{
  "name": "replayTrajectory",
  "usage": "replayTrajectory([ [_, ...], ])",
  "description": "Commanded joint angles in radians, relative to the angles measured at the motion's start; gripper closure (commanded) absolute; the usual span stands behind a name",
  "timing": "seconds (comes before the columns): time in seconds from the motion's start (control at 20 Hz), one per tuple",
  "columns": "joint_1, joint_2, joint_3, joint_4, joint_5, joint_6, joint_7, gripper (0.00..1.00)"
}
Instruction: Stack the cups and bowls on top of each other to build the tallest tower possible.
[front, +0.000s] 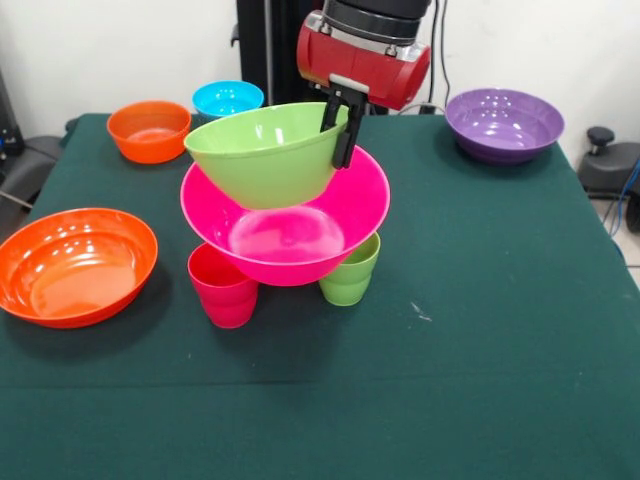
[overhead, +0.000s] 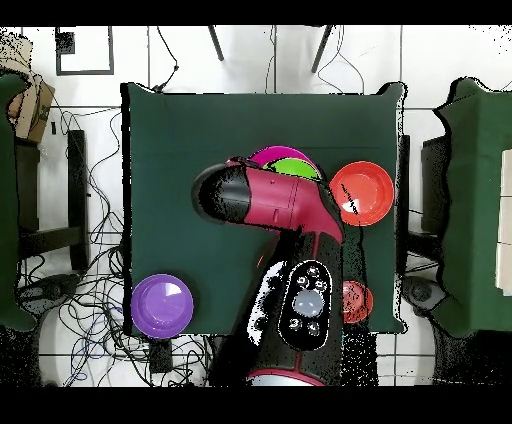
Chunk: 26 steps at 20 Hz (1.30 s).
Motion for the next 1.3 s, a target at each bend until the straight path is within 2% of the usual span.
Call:
replayTrajectory([
  [0.05, 0.013, 0.025, 0.065, 0.069, 0.018, -0.075, 0.160, 1.00],
  [0.4, 0.021, 0.017, 0.056, 0.075, 0.018, -0.068, 0.164, 1.00],
  [0.45, 0.020, 0.018, 0.055, 0.072, 0.015, -0.064, 0.158, 0.00],
  [0.7, 0.012, 0.010, 0.064, 0.069, 0.017, -0.070, 0.148, 0.00],
  [1.0, -0.003, -0.012, 0.075, 0.079, 0.019, -0.023, 0.118, 0.00],
  [1.3, -0.018, -0.076, 0.077, 0.127, 0.023, 0.003, 0.095, 0.00],
])
